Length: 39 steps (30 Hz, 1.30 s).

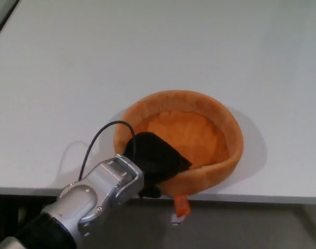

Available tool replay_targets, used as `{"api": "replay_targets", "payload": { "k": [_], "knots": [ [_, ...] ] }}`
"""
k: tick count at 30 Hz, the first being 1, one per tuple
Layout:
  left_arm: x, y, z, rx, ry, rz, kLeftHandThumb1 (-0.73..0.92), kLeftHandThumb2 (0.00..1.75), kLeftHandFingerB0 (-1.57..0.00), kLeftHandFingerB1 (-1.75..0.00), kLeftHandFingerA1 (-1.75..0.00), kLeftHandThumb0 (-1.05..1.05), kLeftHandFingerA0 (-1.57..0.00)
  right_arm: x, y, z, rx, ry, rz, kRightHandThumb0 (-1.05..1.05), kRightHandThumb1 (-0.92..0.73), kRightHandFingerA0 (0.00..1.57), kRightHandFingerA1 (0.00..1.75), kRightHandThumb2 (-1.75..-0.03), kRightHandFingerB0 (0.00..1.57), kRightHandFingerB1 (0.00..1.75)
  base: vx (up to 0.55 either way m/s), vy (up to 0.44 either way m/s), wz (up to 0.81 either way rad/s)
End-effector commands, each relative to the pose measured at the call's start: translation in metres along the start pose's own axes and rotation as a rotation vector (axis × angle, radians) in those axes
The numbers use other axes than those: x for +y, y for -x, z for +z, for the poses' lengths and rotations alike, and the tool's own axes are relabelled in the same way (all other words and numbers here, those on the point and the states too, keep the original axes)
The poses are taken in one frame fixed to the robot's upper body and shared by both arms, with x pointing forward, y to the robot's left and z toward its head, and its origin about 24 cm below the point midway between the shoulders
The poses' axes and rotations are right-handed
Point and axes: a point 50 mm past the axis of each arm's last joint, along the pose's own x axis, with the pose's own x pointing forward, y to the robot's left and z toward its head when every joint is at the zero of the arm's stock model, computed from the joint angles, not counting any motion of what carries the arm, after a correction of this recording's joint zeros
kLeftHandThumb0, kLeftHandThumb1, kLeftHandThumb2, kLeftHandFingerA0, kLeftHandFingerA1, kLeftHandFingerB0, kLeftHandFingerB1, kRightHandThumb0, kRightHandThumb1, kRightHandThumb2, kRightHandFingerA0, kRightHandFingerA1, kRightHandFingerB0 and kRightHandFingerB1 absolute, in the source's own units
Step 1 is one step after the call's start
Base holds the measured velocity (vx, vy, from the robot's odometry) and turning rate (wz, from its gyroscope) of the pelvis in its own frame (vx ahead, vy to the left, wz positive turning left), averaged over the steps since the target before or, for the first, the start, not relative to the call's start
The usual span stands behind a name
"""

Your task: A soft plate is kept in the center of the table close to the robot and the robot uses its left hand to pick up the plate, turns it upside down and places it back on the table

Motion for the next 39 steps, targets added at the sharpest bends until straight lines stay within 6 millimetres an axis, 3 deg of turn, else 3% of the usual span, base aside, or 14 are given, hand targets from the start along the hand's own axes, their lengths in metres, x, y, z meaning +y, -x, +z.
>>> {"api": "replay_targets", "payload": {
  "k": [1, 10, 12, 13, 14, 19, 20, 21, 26, 31, 32, 33, 34, 39],
  "knots": [
    [0.015, -0.002, 0.022, -0.07, 0.309, 0.006, 0.62, 0.58, -0.62, -1.72, -1.75, -0.2, -0.78, -0.003, 0.002, -0.003, 0.025, -0.006, -0.01, -0.69, -0.8, 0.56, 0.39, -0.65, 0.35, 0.33, 0.0, 0.0, 0.0],
    [0.021, -0.003, 0.069, -0.238, 0.39, -0.02, 0.6, 0.62, -0.62, -1.71, -1.75, -0.18, -0.82, -0.004, 0.0, -0.002, 0.025, -0.024, 0.0, -0.72, -0.78, 0.54, 0.39, -0.65, 0.34, 0.32, 0.0, 0.0, 0.0],
    [0.021, -0.003, 0.075, -0.261, 0.407, -0.042, 0.61, 0.63, -0.64, -1.72, -1.75, -0.18, -0.83, -0.004, -0.001, -0.003, 0.025, -0.034, -0.002, -0.72, -0.63, 0.46, 0.52, -0.97, 0.27, 0.46, 0.0, 0.0, 0.0],
    [0.019, -0.003, 0.083, -0.284, 0.471, -0.051, 0.6, 0.64, -0.67, -1.74, -1.75, -0.15, -0.86, -0.005, -0.002, -0.004, 0.016, -0.004, -0.002, -0.72, -0.79, 0.57, 0.38, -0.65, 0.33, 0.31, 0.0, 0.0, 0.0],
    [0.019, -0.002, 0.085, -0.296, 0.522, -0.052, 0.6, 0.66, -0.71, -1.75, -1.75, -0.1, -0.85, -0.005, -0.001, -0.006, 0.021, -0.008, -0.001, -0.7, -0.65, 0.47, 0.53, -0.98, 0.26, 0.46, 0.0, 0.0, 0.0],
    [0.027, -0.005, 0.085, -0.349, 0.747, 0.032, 0.51, 0.76, -0.72, -1.75, -1.75, -0.12, -0.87, -0.005, -0.001, -0.005, 0.015, -0.019, -0.001, -0.69, -0.64, 0.47, 0.53, -0.97, 0.26, 0.46, 0.0, 0.0, 0.0],
    [0.029, -0.006, 0.085, -0.366, 0.817, 0.054, 0.48, 0.78, -0.69, -1.75, -1.75, -0.09, -0.9, -0.004, -0.002, -0.005, 0.012, -0.005, -0.001, -0.68, -0.8, 0.57, 0.38, -0.65, 0.32, 0.32, 0.0, 0.0, 0.0],
    [0.032, -0.007, 0.085, -0.376, 0.885, 0.081, 0.45, 0.81, -0.73, -1.75, -1.75, -0.17, -0.93, -0.004, -0.003, -0.005, 0.011, 0.012, -0.005, -0.7, -0.68, 0.5, 0.53, -0.98, 0.27, 0.46, 0.0, 0.0, 0.0],
    [0.039, -0.012, 0.086, -0.4, 1.198, 0.133, 0.41, 0.87, -0.75, -1.75, -1.75, -0.2, -0.95, -0.004, -0.003, -0.006, 0.017, -0.004, -0.008, -0.66, -0.64, 0.49, 0.54, -0.98, 0.26, 0.47, 0.0, 0.0, 0.0],
    [0.039, -0.014, 0.086, -0.401, 1.577, 0.139, 0.37, 0.94, -0.74, -1.75, -1.75, -0.23, -0.96, -0.005, -0.004, -0.01, 0.024, 0.018, -0.013, -0.69, -0.66, 0.51, 0.54, -0.97, 0.28, 0.47, 0.0, 0.0, 0.0],
    [0.039, -0.015, 0.086, -0.4, 1.68, 0.14, 0.38, 0.93, -0.74, -1.75, -1.75, -0.2, -0.95, -0.006, -0.004, -0.011, 0.03, 0.007, -0.01, -0.66, -0.79, 0.6, 0.38, -0.65, 0.34, 0.33, 0.0, 0.0, 0.0],
    [0.042, -0.015, 0.086, -0.421, 1.774, 0.158, 0.36, 0.98, -1.05, -1.4, -1.49, -0.29, -1.24, -0.006, -0.004, -0.01, 0.024, 0.01, -0.008, -0.68, -0.65, 0.51, 0.54, -0.96, 0.28, 0.47, 0.0, 0.0, 0.0],
    [0.043, -0.015, 0.086, -0.431, 1.826, 0.169, 0.41, 0.92, -0.75, -1.75, -1.75, -0.18, -0.96, -0.006, -0.004, -0.008, 0.019, 0.013, -0.006, -0.68, -0.66, 0.52, 0.55, -0.97, 0.27, 0.47, 0.0, 0.0, 0.0],
    [0.051, -0.016, 0.086, -0.492, 2.081, 0.23, 0.43, 0.9, -0.76, -1.75, -1.75, -0.19, -1.01, -0.006, -0.005, -0.009, 0.018, 0.016, -0.008, -0.72, -0.68, 0.52, 0.53, -0.97, 0.27, 0.45, 0.0, 0.0, 0.0]
  ]
}}
